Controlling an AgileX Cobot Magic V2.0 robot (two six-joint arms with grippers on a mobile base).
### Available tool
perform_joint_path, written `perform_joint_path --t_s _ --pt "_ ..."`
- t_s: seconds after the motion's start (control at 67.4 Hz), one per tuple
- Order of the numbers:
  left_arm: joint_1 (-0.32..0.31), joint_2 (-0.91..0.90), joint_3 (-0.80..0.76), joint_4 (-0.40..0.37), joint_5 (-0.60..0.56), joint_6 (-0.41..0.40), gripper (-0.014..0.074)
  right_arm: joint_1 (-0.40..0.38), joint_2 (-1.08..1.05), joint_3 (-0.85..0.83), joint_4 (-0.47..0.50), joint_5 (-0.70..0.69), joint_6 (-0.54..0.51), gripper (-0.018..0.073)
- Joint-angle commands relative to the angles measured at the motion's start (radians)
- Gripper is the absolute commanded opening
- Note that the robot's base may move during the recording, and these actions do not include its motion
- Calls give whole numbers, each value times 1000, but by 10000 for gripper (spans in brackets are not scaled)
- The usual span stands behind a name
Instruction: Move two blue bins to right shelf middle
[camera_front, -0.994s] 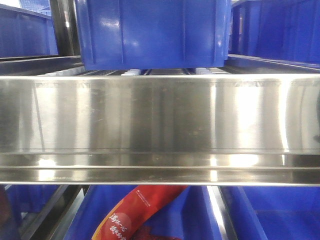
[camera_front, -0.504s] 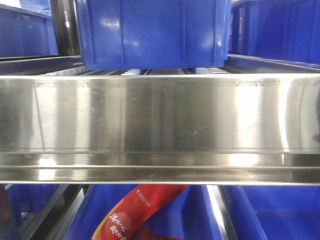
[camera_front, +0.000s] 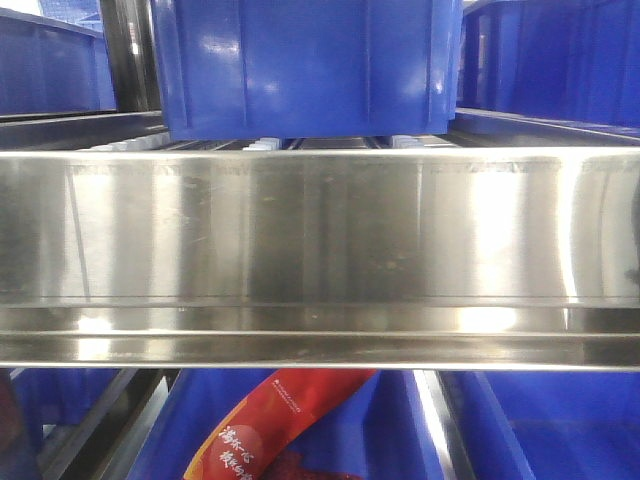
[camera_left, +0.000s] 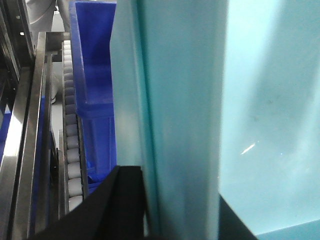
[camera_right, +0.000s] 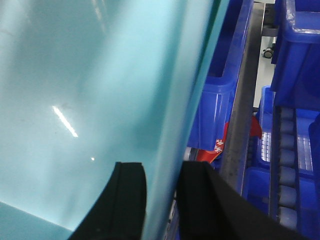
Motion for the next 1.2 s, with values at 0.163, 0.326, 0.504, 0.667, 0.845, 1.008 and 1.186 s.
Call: perform_joint_path --t_s 0.163,0.326,0.504,0.667,0.845,1.008,1.186 --pt "2 -13 -19 -75 99 -18 -111 1 -14 -11 19 93 -36 -154" --pt "2 11 -2 -75 258 -9 -111 1 2 -1 19 183 -36 -154" --pt "2 17 112 -61 280 -6 -111 1 17 93 19 190 -36 -154" --pt "2 41 206 -51 236 -6 -111 1 46 173 19 142 -36 -154" --pt "2 83 239 -43 176 -6 -111 1 102 193 19 78 -36 -154" --pt "2 119 239 -30 127 -6 -111 1 150 193 9 27 -36 -154" --pt "2 147 239 -29 119 -4 -107 1 191 193 9 22 -36 -41"
